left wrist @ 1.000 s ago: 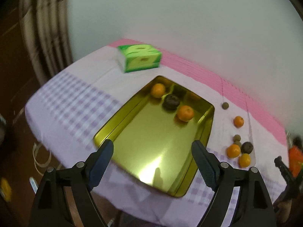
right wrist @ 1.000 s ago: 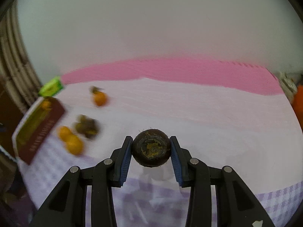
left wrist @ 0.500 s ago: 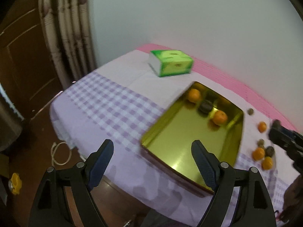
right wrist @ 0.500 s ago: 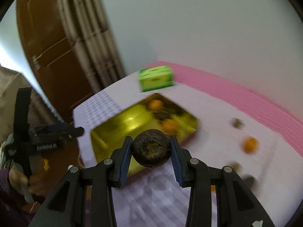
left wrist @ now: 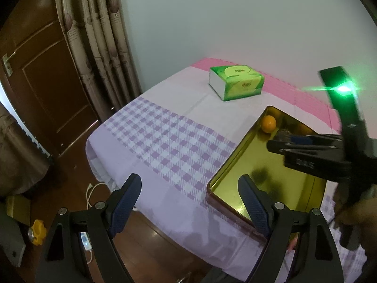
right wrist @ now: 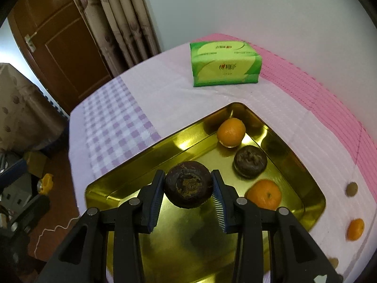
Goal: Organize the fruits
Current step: 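Carry the dark brown fruit into the gold tray and release it with the right gripper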
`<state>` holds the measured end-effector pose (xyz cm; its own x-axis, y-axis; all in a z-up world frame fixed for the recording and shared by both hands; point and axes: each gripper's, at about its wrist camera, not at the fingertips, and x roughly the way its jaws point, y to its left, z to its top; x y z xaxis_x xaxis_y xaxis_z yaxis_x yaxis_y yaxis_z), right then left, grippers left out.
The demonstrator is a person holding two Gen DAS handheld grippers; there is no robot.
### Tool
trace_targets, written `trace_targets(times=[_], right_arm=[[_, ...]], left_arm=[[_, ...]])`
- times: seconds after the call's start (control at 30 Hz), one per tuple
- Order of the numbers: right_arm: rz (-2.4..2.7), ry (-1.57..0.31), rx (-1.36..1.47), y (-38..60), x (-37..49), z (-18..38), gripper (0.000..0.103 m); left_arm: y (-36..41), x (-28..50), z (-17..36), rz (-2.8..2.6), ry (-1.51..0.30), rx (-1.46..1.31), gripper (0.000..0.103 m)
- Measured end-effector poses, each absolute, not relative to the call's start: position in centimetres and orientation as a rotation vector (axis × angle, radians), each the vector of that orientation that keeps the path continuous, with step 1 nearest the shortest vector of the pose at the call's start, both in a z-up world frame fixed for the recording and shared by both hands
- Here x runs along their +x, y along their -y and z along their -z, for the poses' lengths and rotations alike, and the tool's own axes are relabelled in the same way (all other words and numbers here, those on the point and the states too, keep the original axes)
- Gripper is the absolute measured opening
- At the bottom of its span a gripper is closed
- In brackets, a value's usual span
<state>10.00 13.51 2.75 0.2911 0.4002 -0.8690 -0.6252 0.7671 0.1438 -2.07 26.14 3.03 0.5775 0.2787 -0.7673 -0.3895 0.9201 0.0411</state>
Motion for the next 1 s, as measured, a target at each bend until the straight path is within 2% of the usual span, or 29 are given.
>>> trace_targets(times=[0.67, 1.0], right_arm=[[-0.631, -1.122, -0.241, -15.5, 13.4, -0.3, 0.037], [-0.664, -1.02, -0.16, -13.1, 12.5, -3.2, 0.038]], left_arm=[[-24.9, -1.4, -2.0, -0.353, -0.933, -0.091, 0.084], [-24.3, -1.2, -1.5, -0.339, -0.971, -0.052, 0.084]])
